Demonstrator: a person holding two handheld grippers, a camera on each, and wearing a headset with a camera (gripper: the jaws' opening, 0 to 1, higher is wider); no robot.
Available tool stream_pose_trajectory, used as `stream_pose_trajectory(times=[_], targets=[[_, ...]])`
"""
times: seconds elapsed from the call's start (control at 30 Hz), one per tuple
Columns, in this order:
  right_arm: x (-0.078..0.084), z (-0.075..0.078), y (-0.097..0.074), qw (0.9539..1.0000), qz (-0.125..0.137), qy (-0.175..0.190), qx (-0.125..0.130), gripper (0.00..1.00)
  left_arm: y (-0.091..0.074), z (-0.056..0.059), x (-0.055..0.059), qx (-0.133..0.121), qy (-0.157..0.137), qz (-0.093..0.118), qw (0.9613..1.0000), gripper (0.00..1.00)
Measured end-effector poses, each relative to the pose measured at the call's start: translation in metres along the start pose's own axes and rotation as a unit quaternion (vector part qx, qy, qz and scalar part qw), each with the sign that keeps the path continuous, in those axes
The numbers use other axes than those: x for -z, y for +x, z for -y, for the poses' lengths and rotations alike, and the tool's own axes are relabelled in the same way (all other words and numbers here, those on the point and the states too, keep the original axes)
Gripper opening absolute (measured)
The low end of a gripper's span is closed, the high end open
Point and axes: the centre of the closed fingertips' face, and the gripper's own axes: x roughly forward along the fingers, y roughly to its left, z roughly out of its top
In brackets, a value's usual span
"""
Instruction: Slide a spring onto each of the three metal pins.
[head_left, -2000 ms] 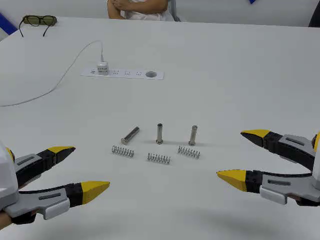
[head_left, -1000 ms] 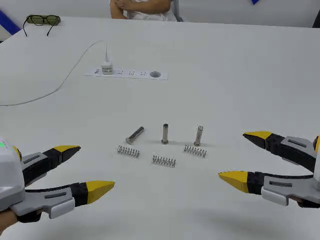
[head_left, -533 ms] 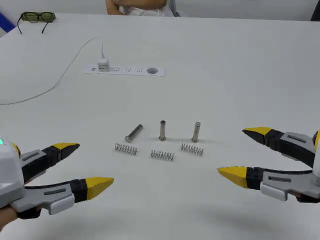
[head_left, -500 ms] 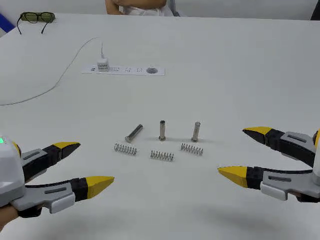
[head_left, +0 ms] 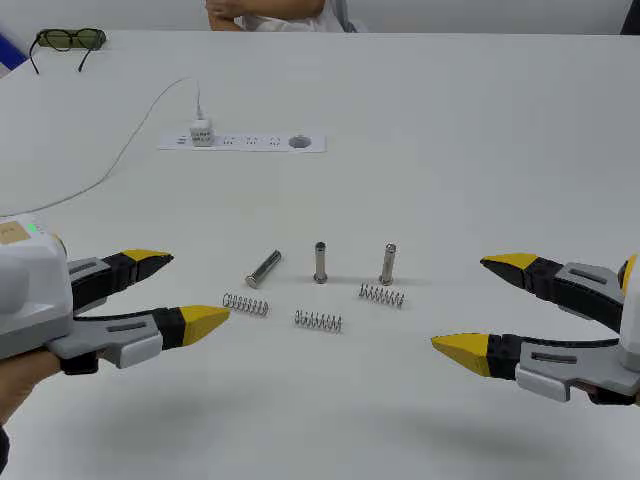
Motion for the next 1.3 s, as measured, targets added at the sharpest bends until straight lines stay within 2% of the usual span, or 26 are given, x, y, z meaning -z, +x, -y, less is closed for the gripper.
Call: stream_pose_trajectory(times=[0.13,0.3,0.4,0.6,0.77,1.03,1.3], targets=[[0.0,0.0,0.0,1.0,0.001,0.0,0.0,0.63,0.01,-0.003,-0.005,0.007,0.014,-0.013,0.9998,0.57],[0.003,0.0,-0.001,1.0,-0.004,0.0,0.001,0.63,0.027,-0.013,-0.007,-0.001,0.024,-0.032,0.9992,0.57],[0.003,-0.001,-0.001,1.0,-0.004,0.001,0.002,0.63,0.039,-0.014,-0.006,0.003,0.037,-0.051,0.998,0.54],[0.004,-0.003,0.001,1.0,-0.007,0.001,-0.001,0.63,0.059,-0.015,-0.008,0.012,0.051,-0.073,0.996,0.51],[0.005,-0.002,0.001,1.0,-0.008,0.002,0.0,0.63,0.072,-0.019,-0.003,0.011,0.049,-0.098,0.9939,0.48],[0.006,-0.001,0.001,0.9999,-0.009,0.005,0.001,0.63,0.091,-0.023,-0.001,0.009,0.053,-0.125,0.9906,0.42],[0.007,0.0,0.0,0.9999,-0.009,0.007,0.003,0.62,0.106,-0.029,0.006,-0.007,0.057,-0.151,0.9869,0.36]])
